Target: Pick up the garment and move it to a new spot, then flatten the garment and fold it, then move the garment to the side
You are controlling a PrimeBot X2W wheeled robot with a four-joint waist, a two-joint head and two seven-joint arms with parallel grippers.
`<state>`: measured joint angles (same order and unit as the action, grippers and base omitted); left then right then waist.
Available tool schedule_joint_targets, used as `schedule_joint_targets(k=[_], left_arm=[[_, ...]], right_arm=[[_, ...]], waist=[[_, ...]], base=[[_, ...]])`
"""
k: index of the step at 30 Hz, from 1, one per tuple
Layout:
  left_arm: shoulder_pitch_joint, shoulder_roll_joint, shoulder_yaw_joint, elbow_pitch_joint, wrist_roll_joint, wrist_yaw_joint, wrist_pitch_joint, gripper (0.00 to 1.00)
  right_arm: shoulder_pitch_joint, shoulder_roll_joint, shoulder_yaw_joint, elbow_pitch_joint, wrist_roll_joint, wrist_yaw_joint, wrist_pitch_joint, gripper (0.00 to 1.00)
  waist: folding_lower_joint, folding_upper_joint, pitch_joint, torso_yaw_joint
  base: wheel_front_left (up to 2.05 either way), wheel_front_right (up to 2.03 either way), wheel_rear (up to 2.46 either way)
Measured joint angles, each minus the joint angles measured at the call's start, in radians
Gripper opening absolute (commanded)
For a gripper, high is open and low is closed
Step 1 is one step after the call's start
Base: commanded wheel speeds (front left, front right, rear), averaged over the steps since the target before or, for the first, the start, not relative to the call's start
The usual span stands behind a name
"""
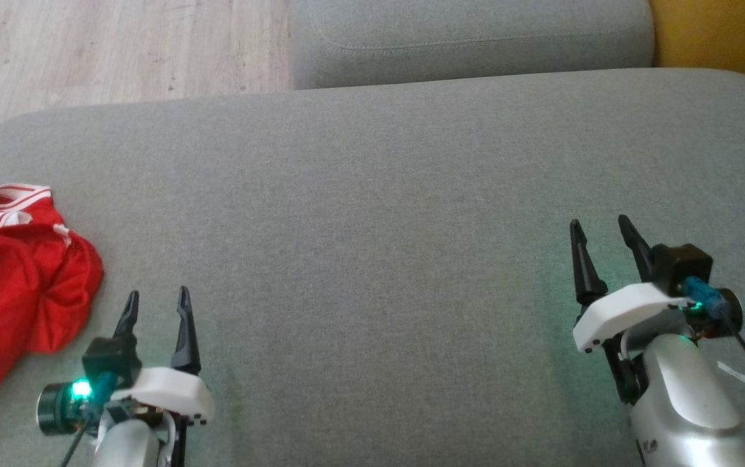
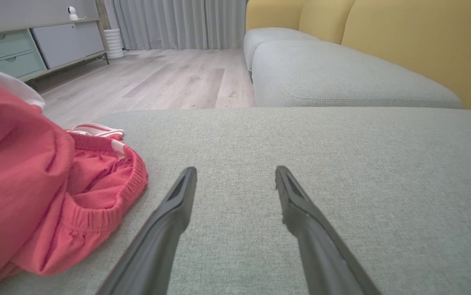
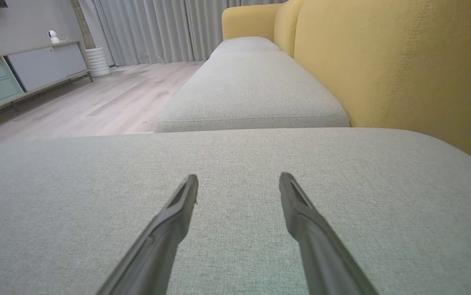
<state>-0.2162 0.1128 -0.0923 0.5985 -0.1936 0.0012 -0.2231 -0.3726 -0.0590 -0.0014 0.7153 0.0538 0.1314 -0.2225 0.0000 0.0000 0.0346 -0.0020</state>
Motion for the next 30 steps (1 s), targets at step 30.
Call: schedule_joint_targets(k=[30], left_arm=[[-0.002, -0.032, 0.07, 0.007, 0.126, -0.028, -0.028, 1.0]], right_arm=[[-0.004, 0.002, 0.129, 0.03, -0.004, 0.0, -0.026, 1.0]], waist=[[0.0, 0.0, 0.003, 0.368]], base=[[0.0, 0.0, 0.0]])
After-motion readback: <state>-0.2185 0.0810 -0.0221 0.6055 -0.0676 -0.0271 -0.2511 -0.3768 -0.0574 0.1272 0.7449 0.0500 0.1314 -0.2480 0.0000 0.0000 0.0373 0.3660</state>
